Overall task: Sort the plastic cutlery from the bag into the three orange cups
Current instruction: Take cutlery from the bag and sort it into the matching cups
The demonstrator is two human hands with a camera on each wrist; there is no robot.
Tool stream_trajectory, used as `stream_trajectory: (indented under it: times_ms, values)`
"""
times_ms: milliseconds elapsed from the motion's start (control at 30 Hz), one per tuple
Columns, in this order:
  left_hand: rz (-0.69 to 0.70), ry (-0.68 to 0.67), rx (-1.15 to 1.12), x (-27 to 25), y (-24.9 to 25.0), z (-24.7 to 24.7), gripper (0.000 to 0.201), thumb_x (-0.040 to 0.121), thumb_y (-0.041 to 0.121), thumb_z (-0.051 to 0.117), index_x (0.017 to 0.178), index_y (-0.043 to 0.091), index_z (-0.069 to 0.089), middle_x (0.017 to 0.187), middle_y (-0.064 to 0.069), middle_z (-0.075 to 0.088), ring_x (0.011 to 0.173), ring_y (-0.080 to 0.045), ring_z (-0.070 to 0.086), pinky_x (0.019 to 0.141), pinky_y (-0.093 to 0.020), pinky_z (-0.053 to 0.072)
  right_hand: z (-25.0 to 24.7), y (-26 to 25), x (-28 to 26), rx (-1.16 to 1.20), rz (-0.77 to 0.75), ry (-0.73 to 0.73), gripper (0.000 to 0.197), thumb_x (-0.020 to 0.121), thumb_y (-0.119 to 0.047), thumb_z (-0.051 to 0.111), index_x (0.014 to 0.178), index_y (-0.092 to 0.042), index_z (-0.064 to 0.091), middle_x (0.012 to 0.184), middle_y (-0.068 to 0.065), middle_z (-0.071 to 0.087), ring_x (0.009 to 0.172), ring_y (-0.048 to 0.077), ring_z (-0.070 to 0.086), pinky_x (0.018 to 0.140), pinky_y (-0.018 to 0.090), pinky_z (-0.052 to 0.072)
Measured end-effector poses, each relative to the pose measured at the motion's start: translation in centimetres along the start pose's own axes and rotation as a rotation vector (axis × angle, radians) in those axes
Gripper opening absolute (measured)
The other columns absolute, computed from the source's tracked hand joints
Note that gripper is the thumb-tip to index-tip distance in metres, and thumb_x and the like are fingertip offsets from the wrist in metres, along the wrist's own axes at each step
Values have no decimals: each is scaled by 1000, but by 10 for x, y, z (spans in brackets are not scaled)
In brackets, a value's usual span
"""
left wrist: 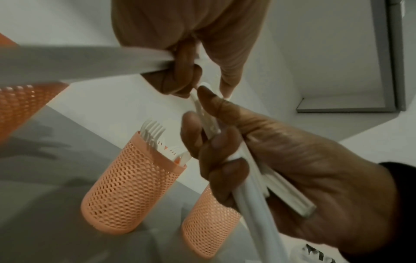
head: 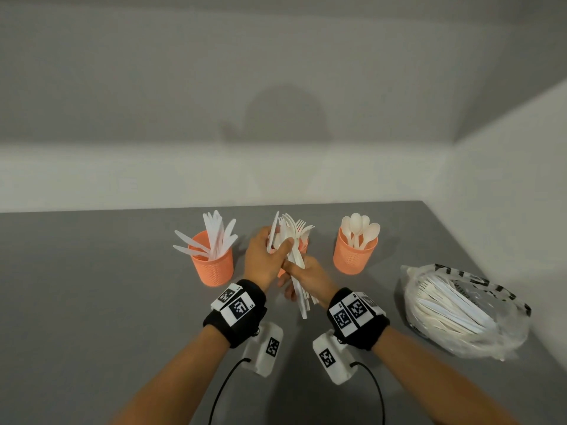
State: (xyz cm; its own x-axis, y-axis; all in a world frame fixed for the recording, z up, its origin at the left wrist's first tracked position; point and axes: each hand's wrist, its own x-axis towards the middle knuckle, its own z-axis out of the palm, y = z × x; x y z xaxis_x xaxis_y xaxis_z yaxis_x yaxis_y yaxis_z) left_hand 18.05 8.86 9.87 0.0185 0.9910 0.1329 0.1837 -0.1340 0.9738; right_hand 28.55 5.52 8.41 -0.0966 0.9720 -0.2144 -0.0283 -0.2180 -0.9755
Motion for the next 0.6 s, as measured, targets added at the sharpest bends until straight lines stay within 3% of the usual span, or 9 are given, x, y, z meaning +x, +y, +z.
stream_trajectory:
  times_ms: [100,200,300,400,467,533,600]
  values:
    - [-7,8,20,7,-4,-2,14,86,13,61,96,12,52,79,5,56,74,-12,58,59,-10,46,-1,2,1,36,16,-28,6,94,-23,53,91,-17,53,62,8,61,38,13,56,40,21,46]
    - [-64,70,-6,12,-9,-5,6,92,13,51,92,8,49,75,2,52,74,-16,54,61,-17,43,-2,3,4,122,47,-19,17,93,-28,54,92,-11,55,63,7,61,43,15,58,44,23,49]
    - [-168,107,-106,15,-14,-8,9,95,18,46,93,10,45,75,-1,53,72,-18,55,67,-27,47,-3,3,8,138,49,-5,22,93,-29,53,89,-9,59,62,6,63,45,14,57,46,24,50]
    - [-212,41,-121,12,-16,-8,13,92,19,52,96,8,47,68,0,52,55,-9,50,52,-18,39,-1,3,12,86,22,13,18,93,-28,54,88,-11,59,64,5,62,46,13,57,48,25,50]
    - [-200,-73,-57,7,-18,-6,17,93,16,51,81,5,55,53,3,54,42,-3,49,43,-12,36,1,2,15,55,-3,40,19,93,-26,55,83,-11,61,61,5,61,45,14,56,47,24,48]
    - [-209,-117,-27,3,-22,-6,36,95,13,46,61,6,54,39,3,51,31,-2,46,38,-10,34,4,3,16,45,-9,46,18,93,-23,54,82,-11,62,57,3,62,44,15,56,46,25,49]
    - [-258,-73,-44,5,-24,-10,39,97,14,40,61,7,53,46,-2,52,33,-3,46,39,-12,34,5,6,19,34,-15,49,13,94,-23,54,87,-14,62,63,7,66,50,18,61,51,29,54]
